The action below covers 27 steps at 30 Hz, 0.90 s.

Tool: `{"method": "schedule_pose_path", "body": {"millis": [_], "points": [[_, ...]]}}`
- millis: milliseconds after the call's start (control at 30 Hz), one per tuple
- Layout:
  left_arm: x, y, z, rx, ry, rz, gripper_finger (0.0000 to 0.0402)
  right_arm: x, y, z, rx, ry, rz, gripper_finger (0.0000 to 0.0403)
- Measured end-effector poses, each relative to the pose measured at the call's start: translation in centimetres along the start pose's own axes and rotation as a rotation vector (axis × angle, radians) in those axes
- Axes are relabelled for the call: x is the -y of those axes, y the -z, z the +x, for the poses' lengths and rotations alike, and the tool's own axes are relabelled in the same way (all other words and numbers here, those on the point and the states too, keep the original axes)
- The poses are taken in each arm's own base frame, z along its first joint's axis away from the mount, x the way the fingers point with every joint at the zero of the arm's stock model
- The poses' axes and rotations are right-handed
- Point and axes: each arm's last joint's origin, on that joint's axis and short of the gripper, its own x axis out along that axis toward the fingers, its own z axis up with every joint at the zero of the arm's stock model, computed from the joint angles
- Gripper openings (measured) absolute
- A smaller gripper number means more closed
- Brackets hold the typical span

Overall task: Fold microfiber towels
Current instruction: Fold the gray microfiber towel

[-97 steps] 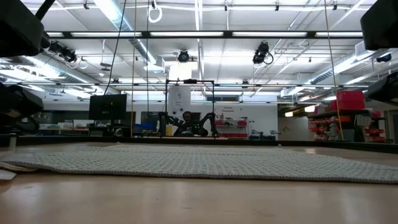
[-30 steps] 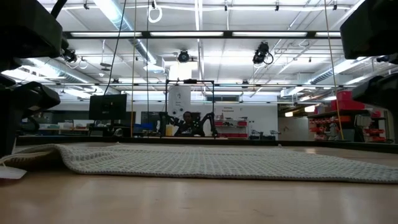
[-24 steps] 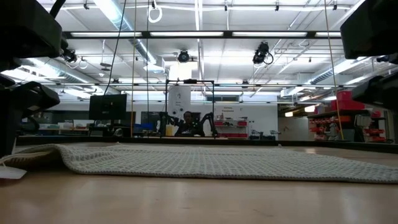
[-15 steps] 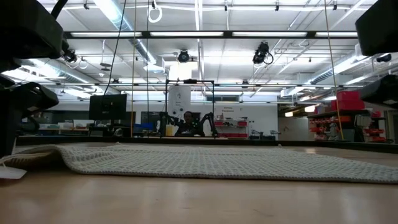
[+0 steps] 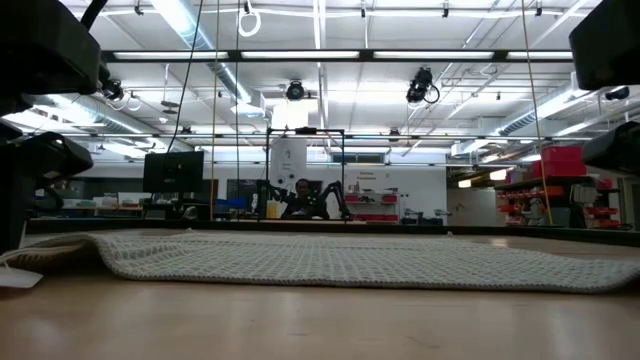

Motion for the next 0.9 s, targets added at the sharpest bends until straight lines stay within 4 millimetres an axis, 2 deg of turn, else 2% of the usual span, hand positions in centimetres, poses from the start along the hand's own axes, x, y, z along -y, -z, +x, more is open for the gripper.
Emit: {"method": "schedule_pose_path", "body": {"millis": [233,533,900], "points": [[-0.1,0.1,0.0,0.006,-0.024,-0.003,0.0193,0.1,0.1,0.1,-0.003,0.02,0.0,0.0197],[-0.2,0.1,0.0,0.007,-0.031,-0.003,0.0193,0.5,-1.1,-0.4,0.023,0.105,-0.004,0.0229],[0.0,0.4,-0.1,0.019,-0.049,0.004,0.0193,1.2,-1.9,-0.6,-0.006,0.144,-0.005,0.0214]]}}
